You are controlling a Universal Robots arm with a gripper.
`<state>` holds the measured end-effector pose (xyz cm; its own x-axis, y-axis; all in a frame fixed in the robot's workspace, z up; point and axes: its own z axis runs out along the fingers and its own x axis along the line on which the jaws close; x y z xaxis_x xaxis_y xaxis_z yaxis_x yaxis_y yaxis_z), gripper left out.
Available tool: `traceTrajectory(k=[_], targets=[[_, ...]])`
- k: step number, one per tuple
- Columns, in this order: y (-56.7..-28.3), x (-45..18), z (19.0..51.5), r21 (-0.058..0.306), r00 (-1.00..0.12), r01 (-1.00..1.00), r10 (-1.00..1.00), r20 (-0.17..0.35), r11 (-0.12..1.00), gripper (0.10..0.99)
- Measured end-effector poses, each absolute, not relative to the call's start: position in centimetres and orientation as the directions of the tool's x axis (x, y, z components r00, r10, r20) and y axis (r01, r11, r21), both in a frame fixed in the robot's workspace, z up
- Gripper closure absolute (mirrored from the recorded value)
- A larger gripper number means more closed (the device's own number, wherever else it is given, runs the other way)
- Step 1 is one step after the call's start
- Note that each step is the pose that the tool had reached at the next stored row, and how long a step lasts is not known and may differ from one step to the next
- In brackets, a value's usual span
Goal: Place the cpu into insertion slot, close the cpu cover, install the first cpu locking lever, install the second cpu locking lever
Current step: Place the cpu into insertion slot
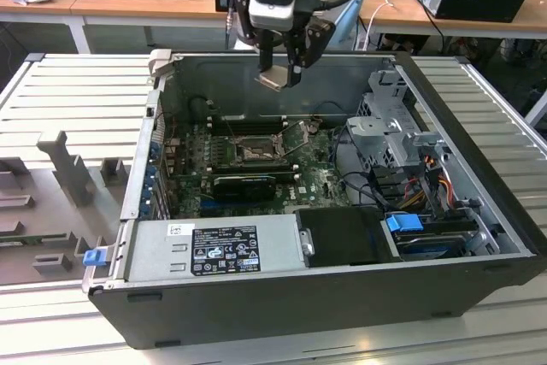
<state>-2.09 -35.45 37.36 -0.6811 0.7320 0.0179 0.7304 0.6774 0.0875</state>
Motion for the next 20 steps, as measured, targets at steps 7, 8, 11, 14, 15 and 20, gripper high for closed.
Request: traceTrajectory(k=[7,8,11,14,15,20], targets=[[-35.45,-2.09,37.32,0.088,-0.605,0.794,0.796,0.018,0.601,0.561],[-35.45,-2.09,37.32,0.087,-0.591,0.805,0.807,0.018,0.587,0.561],[-35.45,-2.09,37.31,0.088,-0.545,0.836,0.838,0.018,0.542,0.561],[-35.45,-2.09,37.31,0.087,-0.502,0.862,0.865,0.018,0.499,0.561],[-35.45,-2.09,37.31,0.087,-0.494,0.867,0.869,0.018,0.491,0.561],[-35.45,-2.09,37.31,0.087,-0.44,0.895,0.898,0.018,0.437,0.561]])
